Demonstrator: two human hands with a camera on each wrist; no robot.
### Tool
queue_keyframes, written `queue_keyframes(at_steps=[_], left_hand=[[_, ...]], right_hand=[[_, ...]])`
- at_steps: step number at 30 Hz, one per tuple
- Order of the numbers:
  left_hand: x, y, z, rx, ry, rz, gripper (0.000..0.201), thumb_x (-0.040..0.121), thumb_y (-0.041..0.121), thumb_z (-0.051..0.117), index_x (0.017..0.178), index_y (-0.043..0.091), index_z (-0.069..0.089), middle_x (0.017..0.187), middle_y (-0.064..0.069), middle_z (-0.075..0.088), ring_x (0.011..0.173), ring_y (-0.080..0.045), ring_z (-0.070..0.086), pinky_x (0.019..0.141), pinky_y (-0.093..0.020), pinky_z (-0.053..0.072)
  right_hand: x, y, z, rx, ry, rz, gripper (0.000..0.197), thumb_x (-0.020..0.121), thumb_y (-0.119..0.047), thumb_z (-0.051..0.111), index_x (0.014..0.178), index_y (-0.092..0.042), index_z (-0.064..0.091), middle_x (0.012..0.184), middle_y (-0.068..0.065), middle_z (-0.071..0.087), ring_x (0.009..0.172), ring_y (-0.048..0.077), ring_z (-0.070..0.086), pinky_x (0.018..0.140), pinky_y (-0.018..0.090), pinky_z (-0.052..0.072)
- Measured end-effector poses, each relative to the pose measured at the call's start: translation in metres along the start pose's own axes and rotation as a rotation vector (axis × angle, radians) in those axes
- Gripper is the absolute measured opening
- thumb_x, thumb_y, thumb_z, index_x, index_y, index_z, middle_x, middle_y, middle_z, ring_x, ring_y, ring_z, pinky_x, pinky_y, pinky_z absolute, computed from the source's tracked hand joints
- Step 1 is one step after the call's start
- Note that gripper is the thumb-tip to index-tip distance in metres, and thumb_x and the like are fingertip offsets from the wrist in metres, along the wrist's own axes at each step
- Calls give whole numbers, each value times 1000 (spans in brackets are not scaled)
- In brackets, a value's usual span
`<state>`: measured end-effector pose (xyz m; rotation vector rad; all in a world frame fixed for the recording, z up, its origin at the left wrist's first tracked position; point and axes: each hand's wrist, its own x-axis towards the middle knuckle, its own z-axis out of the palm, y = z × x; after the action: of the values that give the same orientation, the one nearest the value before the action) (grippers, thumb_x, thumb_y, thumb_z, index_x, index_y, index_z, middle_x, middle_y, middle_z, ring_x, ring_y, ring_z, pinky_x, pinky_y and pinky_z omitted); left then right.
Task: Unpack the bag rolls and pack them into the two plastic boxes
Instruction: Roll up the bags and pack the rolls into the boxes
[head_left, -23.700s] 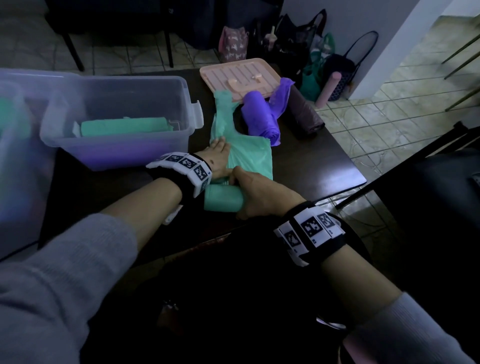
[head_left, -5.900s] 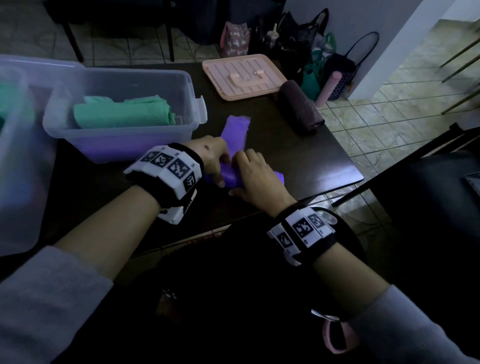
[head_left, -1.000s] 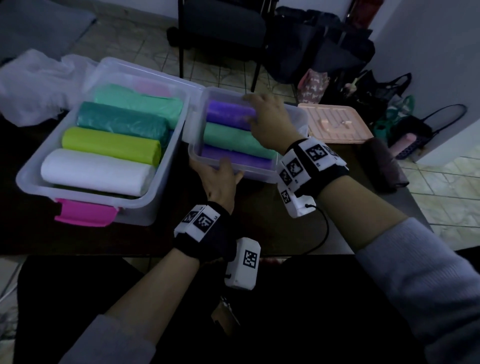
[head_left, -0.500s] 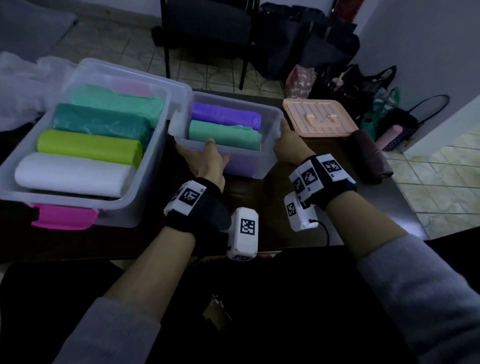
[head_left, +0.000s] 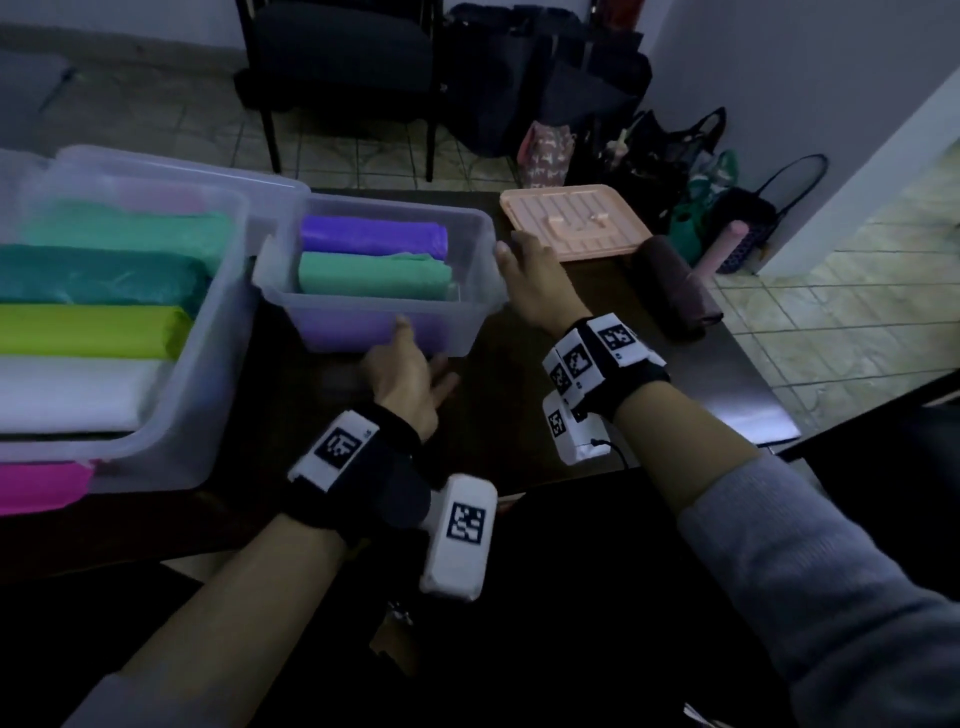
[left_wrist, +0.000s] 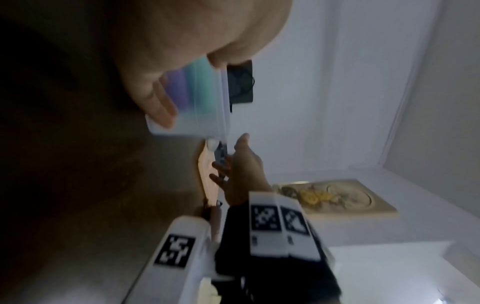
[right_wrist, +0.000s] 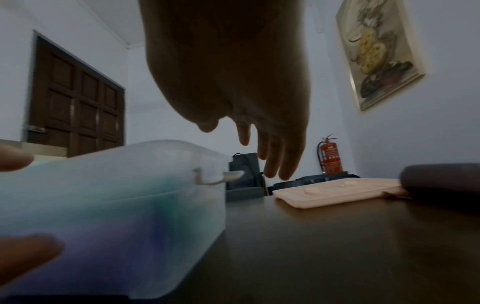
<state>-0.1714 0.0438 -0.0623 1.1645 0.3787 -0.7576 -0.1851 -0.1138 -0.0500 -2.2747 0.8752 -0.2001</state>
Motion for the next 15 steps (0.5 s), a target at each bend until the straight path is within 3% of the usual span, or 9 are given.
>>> queue_keyframes(at_steps=[3, 6, 10, 15], left_hand=[[-18, -24, 30, 368, -262, -106, 44, 96, 23, 49, 138, 14, 39, 125, -4, 48, 108, -20, 52, 86, -35, 45], [-17, -38, 63, 926, -367, 132, 55, 93, 28, 52, 143, 14, 31, 140, -6, 43, 124, -22, 46, 103, -33, 39], [-2, -49, 97, 1629, -481, 341, 64, 94, 35, 50, 147, 15, 21, 153, -11, 17, 140, -29, 21, 113, -39, 24], [21, -60, 114, 1961, -523, 375, 74, 95, 47, 41, 150, 22, -1, 155, -10, -20, 144, -30, -14, 116, -48, 0]], right_hand=[[0, 31, -24, -117, 161, 65, 48, 97, -32, 45, 141, -14, 35, 144, 13, 34, 131, 28, 37, 104, 38, 35], [2, 68, -48, -271, 230, 135, 44, 96, -27, 48, 136, -12, 40, 140, 15, 37, 128, 32, 37, 103, 42, 35], [6, 113, -74, -363, 312, 239, 41, 95, -25, 47, 134, -12, 42, 138, 15, 39, 130, 32, 34, 102, 46, 35], [21, 152, -99, -385, 373, 312, 46, 95, -23, 48, 134, -2, 38, 139, 20, 38, 130, 35, 33, 102, 46, 35]])
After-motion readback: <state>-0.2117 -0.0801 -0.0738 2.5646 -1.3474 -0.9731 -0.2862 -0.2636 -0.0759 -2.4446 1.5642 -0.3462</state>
